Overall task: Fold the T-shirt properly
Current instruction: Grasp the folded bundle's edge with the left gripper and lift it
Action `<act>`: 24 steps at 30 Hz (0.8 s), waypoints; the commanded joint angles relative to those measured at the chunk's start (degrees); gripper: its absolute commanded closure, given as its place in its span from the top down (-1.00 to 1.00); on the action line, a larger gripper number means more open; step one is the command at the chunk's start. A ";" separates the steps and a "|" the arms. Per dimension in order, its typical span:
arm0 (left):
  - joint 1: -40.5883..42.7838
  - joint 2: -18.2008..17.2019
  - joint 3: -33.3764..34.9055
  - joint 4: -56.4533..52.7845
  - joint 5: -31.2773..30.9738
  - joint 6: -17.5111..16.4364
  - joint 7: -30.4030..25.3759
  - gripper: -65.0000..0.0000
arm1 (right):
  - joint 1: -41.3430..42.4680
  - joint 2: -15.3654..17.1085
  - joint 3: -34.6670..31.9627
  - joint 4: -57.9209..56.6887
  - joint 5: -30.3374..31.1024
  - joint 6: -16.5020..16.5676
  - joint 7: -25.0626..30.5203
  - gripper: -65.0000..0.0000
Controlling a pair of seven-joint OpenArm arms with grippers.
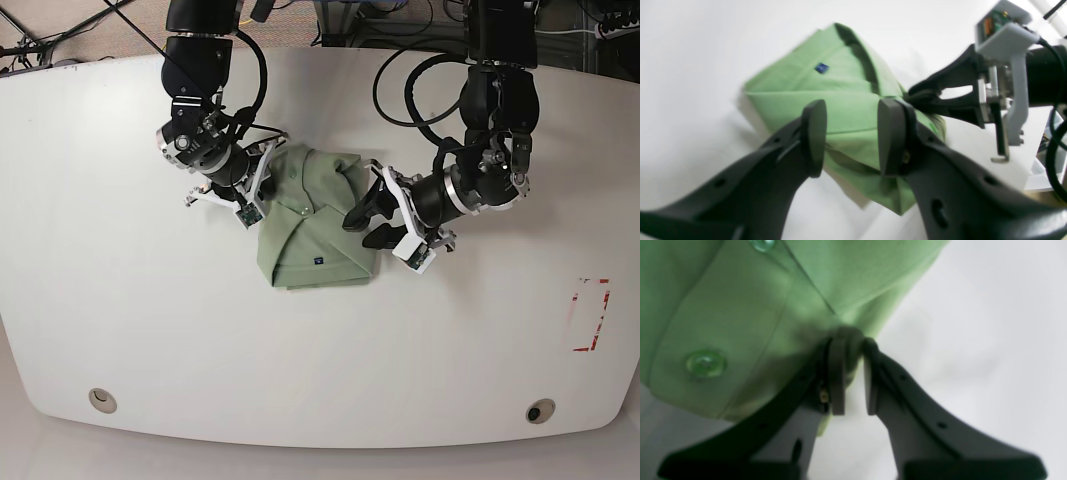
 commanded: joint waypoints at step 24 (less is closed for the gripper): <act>4.83 12.69 21.29 -0.88 28.65 26.11 -14.29 -0.26 | 0.86 2.72 15.84 17.07 14.10 0.08 -12.77 0.06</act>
